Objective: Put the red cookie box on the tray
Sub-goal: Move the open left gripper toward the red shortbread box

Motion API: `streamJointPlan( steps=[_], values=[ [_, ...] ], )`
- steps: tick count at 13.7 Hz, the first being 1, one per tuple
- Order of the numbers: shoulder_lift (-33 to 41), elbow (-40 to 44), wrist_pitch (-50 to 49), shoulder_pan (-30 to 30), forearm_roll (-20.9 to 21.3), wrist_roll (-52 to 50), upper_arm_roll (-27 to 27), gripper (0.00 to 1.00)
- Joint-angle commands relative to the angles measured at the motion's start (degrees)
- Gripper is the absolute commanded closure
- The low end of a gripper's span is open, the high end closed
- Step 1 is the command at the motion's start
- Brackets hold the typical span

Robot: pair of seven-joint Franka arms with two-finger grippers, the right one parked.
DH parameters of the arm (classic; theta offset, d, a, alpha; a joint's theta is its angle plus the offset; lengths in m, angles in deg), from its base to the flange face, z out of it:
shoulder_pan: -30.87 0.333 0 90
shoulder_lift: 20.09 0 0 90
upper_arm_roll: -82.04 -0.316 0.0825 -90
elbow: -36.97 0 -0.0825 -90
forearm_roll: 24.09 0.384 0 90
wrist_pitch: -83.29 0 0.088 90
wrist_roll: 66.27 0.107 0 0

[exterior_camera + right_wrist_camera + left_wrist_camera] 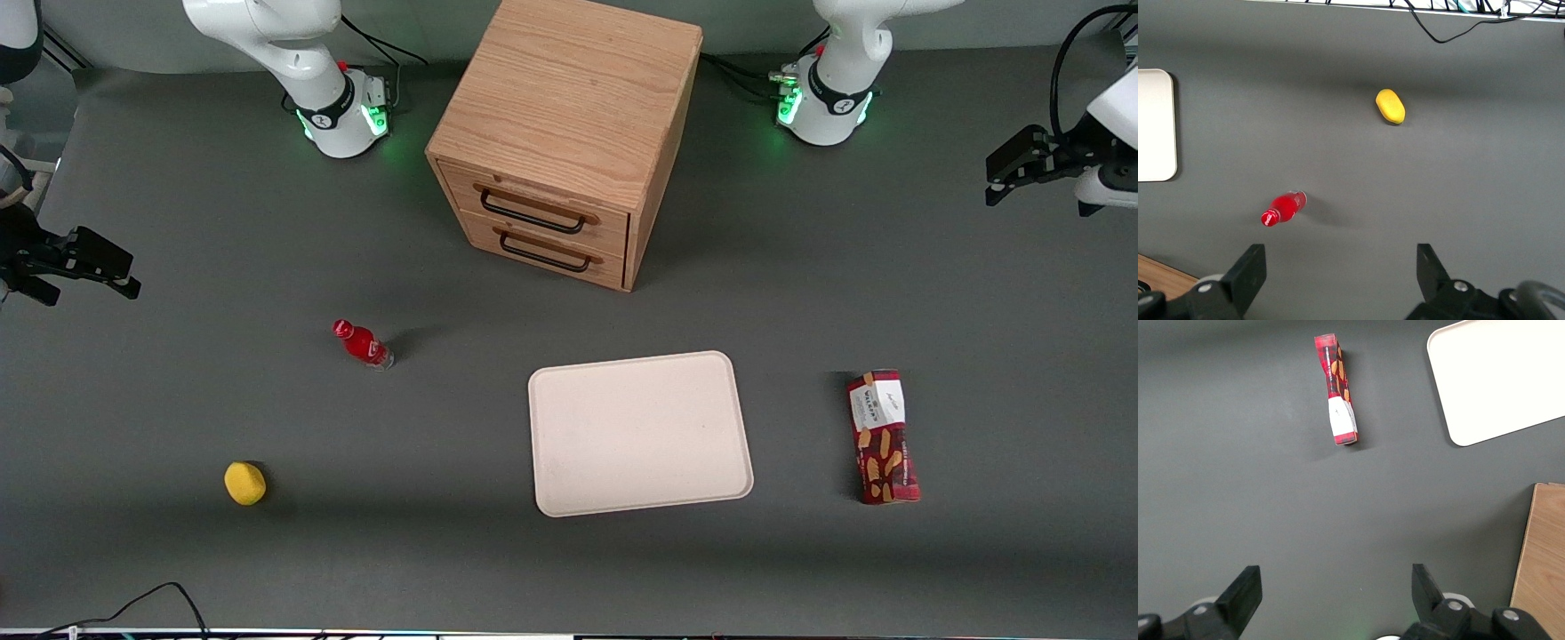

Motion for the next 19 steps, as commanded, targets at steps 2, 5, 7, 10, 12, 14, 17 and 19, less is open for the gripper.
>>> streamJointPlan(
  steps=[2, 5, 7, 10, 12, 14, 17, 19],
  values=[
    [1.14, -1.71, 1.07, 0.75, -1.12, 5.21, -0.21, 0.00],
    [-2.62, 0.58, 1.59, 0.66, -1.12, 4.79, -0.22, 0.00],
    [-6.66, 3.47, 1.77, 0.57, -0.77, 3.82, -0.22, 0.00],
    [-12.90, 7.08, 2.82, 0.57, -0.68, 3.73, -0.13, 0.00],
    [-19.56, 9.36, 8.77, 0.40, -0.33, 1.81, -0.13, 0.00],
    [-25.90, 9.90, 17.29, 0.13, -0.15, 0.39, -0.13, 0.00],
    [-33.99, 9.90, 28.28, -0.22, 0.37, -1.71, -0.22, 0.00],
    [-38.13, 9.81, 33.74, -0.31, 1.95, -2.85, -0.22, 0.00]
  ],
)
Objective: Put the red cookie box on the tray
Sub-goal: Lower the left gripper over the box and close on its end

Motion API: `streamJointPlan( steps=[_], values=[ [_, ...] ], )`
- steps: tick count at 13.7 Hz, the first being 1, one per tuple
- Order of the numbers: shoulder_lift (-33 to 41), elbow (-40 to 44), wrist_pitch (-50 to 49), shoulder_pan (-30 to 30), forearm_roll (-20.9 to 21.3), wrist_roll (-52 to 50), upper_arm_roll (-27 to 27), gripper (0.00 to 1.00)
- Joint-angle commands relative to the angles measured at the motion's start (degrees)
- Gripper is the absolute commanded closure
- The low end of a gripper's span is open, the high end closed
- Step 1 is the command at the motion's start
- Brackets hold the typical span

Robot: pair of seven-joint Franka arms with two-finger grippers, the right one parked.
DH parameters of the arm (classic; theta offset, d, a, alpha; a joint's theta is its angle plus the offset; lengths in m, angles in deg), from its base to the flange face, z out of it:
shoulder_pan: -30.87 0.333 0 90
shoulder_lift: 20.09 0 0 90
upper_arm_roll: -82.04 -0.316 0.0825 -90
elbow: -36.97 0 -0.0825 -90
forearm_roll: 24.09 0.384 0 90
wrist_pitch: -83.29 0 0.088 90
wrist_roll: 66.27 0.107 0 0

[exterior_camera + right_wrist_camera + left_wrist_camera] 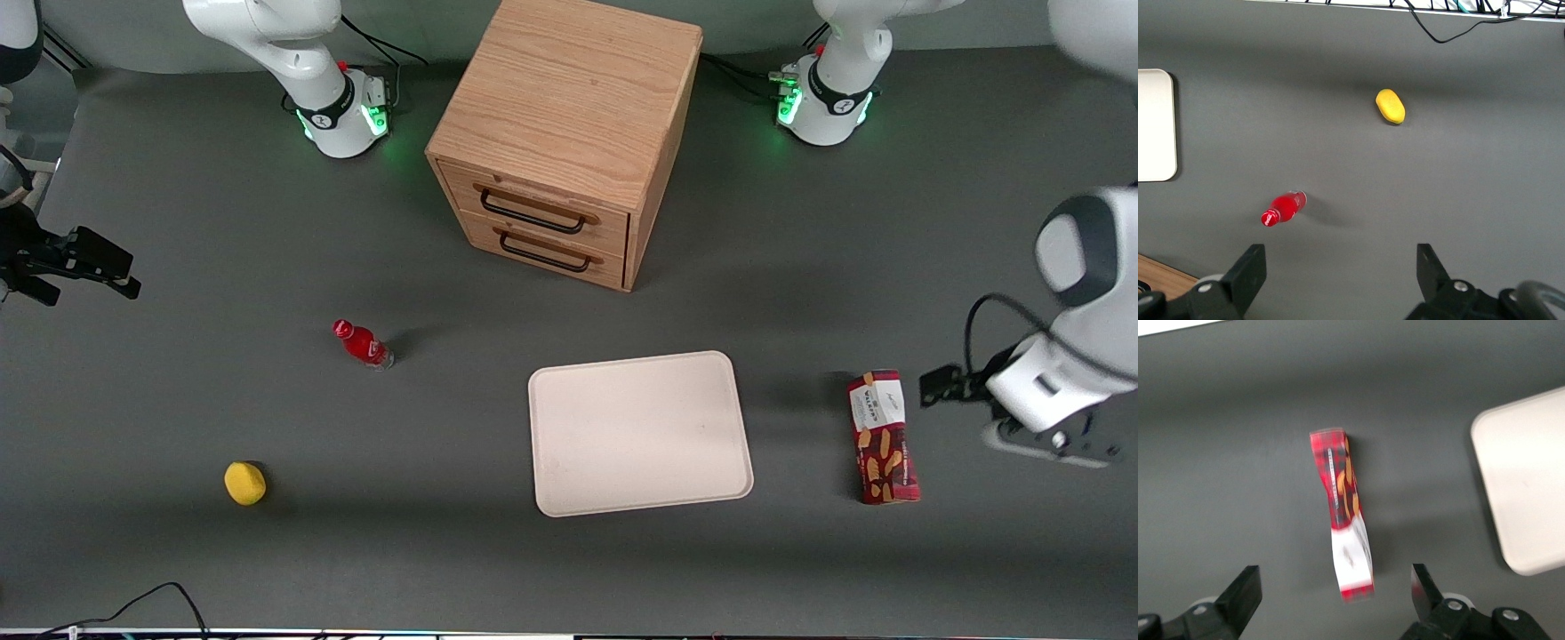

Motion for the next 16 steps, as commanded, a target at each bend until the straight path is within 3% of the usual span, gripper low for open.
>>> streamJointPlan(
  steps=[1, 7, 12, 13, 15, 16],
  values=[
    [-6.20, 2.61, 5.84, -0.76, 1.83, -3.16, -0.05, 0.00],
    [-15.70, 2.35, 14.65, -1.29, 9.38, -5.54, -0.05, 0.00],
    [-19.14, 1.91, 17.91, -1.28, 9.48, -6.24, -0.05, 0.00],
    [-19.14, 2.00, 17.91, -1.28, 9.48, -6.33, -0.05, 0.11],
    [-18.79, 2.00, 17.30, -1.28, 9.56, -6.15, -0.14, 0.79],
    [-18.70, 1.91, 17.30, -1.28, 9.56, -6.33, -0.14, 1.00]
  ],
)
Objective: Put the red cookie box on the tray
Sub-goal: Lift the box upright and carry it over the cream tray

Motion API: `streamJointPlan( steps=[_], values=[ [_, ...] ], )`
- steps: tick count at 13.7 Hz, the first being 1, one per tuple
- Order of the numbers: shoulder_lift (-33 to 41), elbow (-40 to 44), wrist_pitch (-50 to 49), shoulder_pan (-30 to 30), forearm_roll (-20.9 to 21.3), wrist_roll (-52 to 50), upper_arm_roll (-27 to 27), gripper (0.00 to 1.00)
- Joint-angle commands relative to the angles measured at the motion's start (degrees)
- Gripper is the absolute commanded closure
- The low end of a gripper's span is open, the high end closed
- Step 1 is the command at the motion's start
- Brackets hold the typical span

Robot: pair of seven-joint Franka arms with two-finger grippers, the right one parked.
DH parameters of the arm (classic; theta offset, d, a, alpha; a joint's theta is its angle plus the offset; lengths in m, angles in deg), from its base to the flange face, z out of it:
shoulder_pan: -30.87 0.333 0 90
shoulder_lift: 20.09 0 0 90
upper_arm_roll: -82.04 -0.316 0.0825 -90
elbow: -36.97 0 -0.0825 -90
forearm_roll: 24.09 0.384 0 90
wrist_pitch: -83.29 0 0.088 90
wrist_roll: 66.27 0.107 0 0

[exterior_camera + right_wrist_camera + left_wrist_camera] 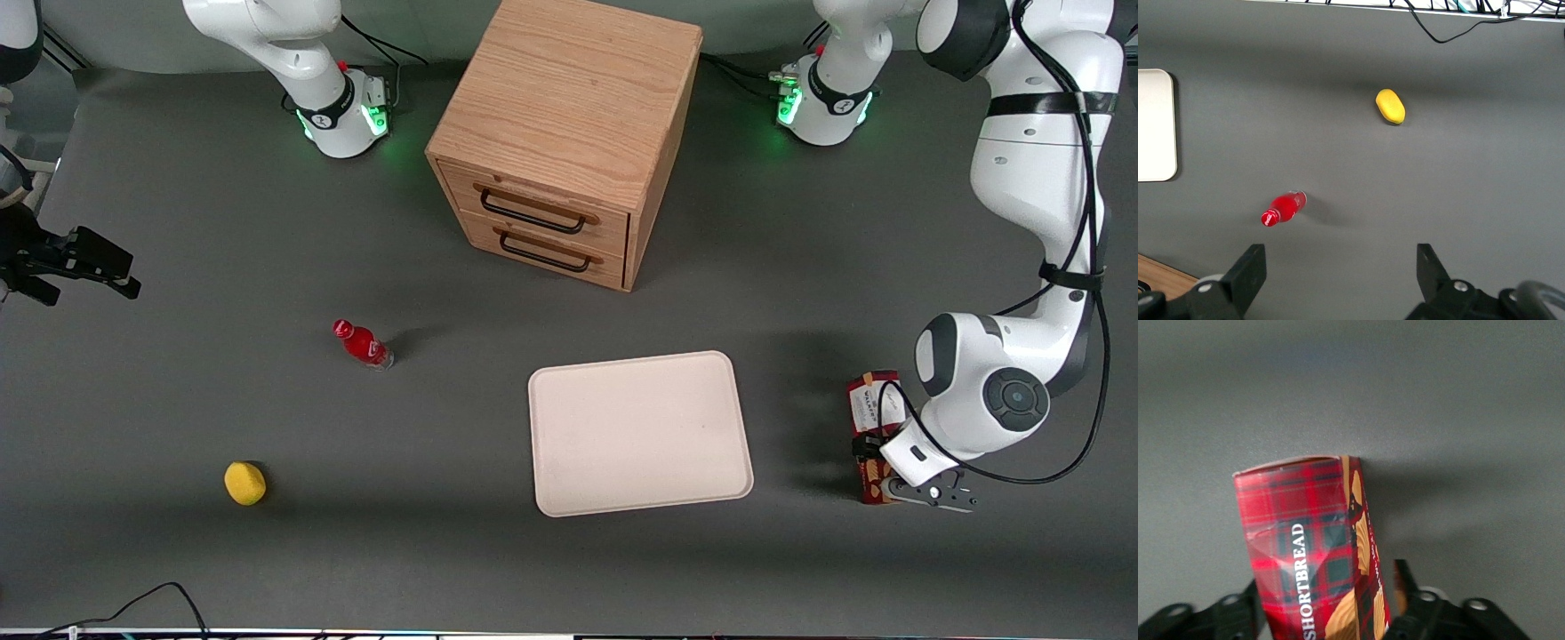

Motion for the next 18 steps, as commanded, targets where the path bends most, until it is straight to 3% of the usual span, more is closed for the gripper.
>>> streamJointPlan(
  steps=[1, 4, 7, 11, 13, 18],
  values=[
    [0.00, 0.87, -0.66, -0.36, 1.19, -3.35, -0.21, 1.00],
    [1.49, 2.27, -3.80, -0.45, 1.54, -5.21, -0.12, 1.00],
    [7.18, 7.10, -18.37, -3.16, 1.02, -6.09, 0.32, 1.00],
    [12.30, 13.24, -31.66, -10.88, 0.57, -20.72, 0.49, 1.00],
    [11.96, 17.21, -37.29, -15.81, 0.66, -28.64, 0.49, 1.00],
    [4.68, 21.95, -37.04, -23.12, 1.27, -37.64, 0.06, 1.00]
  ],
)
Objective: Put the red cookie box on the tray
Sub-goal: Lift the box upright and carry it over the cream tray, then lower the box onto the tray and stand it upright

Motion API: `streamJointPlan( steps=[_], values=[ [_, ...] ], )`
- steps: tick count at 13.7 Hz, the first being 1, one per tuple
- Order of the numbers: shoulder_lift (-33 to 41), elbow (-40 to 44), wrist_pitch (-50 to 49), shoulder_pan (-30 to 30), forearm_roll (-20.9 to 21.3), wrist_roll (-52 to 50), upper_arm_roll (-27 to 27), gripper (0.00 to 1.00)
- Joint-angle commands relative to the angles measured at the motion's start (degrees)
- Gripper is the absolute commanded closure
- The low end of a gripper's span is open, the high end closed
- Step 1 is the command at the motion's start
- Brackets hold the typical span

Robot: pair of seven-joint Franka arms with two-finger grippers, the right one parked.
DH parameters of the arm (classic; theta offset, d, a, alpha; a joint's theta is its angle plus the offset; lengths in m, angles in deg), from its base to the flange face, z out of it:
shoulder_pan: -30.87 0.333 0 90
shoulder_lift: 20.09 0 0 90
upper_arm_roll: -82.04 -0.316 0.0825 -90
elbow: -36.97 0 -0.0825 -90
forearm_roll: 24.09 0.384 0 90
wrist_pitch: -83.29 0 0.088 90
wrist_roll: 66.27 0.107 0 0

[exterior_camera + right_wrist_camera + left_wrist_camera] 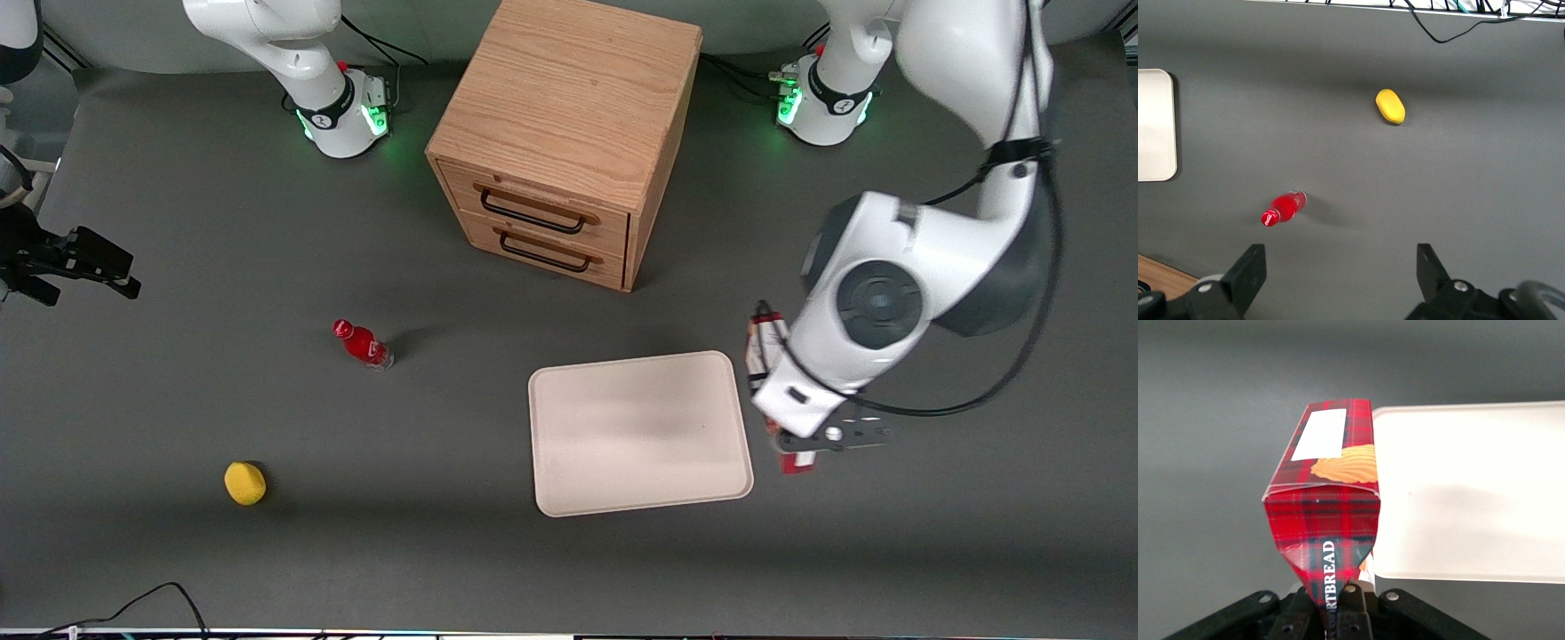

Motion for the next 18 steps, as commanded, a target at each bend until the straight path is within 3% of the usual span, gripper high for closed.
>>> streamJointPlan(
  steps=[1, 8, 12, 13, 15, 18],
  values=[
    [-7.10, 6.61, -1.49, -2.01, 1.27, -1.90, -1.23, 1.00],
    [-19.05, 13.11, -4.73, -3.76, -0.84, -3.92, -0.88, 1.00],
    [-19.51, 13.91, -4.49, -4.04, -2.42, -3.23, -0.88, 1.00],
    [-19.33, 14.00, -4.39, -3.95, -2.42, -2.44, -0.96, 0.86],
    [-18.98, 13.91, -3.86, -3.95, -2.07, -1.29, -1.05, 0.01],
    [-18.28, 13.91, -3.95, -3.51, -1.98, -0.67, -1.05, 0.00]
  ],
)
